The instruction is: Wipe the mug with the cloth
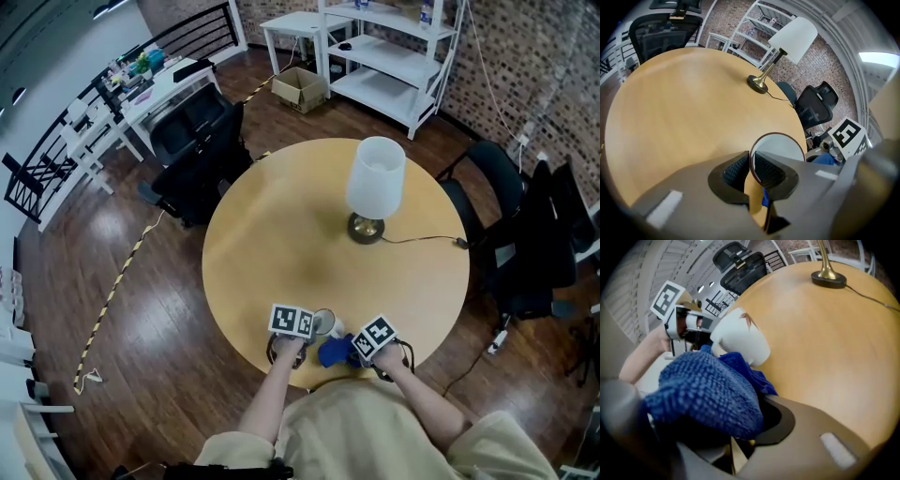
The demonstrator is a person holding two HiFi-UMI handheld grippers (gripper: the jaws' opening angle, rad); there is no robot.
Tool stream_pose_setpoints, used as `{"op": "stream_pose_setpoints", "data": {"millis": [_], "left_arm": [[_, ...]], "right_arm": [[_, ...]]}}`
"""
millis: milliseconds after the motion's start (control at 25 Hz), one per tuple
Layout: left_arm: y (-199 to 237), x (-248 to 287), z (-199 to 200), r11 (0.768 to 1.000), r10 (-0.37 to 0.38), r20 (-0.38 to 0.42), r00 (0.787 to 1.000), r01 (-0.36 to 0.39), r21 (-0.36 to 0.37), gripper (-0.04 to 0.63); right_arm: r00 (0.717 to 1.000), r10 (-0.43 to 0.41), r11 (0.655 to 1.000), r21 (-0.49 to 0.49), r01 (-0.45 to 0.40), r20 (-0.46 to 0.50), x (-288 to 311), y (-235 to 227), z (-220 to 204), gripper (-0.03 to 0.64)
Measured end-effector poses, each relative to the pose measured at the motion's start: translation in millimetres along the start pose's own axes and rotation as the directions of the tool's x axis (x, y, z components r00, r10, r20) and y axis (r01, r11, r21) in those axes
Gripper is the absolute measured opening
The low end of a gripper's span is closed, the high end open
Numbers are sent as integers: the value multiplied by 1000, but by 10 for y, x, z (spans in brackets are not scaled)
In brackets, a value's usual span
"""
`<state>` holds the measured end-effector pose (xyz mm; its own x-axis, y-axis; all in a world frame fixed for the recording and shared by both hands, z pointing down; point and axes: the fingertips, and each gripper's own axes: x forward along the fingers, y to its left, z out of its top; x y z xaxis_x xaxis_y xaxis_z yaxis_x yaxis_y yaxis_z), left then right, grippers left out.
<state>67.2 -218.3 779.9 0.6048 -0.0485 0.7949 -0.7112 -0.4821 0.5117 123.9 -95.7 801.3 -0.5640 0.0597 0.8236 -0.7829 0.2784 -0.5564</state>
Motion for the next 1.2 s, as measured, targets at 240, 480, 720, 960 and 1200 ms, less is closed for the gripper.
{"op": "stream_pose_setpoints", "data": {"millis": [240,480,720,960,1200], "left_arm": [[9,15,-1,999,-27,-8,1000,27,40,29],[-28,1,4,995,-22,2,1000,22,98,29],[-88,-4,12,989,10,-1,1000,-10,150,28],[-128,-5,5,986,37,13,999,-38,162,28],[-307,-14,-42,977,50,44,998,-58,204,43]], "right_arm": [[966,-258,946,-205,250,-14,0,-311,176,58],[956,-276,934,-206,291,99,-114,-369,374,58],[938,-179,984,37,176,297,-465,-483,654,58],[858,-76,979,201,-32,508,-888,-586,877,58],[664,69,984,59,-168,744,-1506,-379,1067,58]]}}
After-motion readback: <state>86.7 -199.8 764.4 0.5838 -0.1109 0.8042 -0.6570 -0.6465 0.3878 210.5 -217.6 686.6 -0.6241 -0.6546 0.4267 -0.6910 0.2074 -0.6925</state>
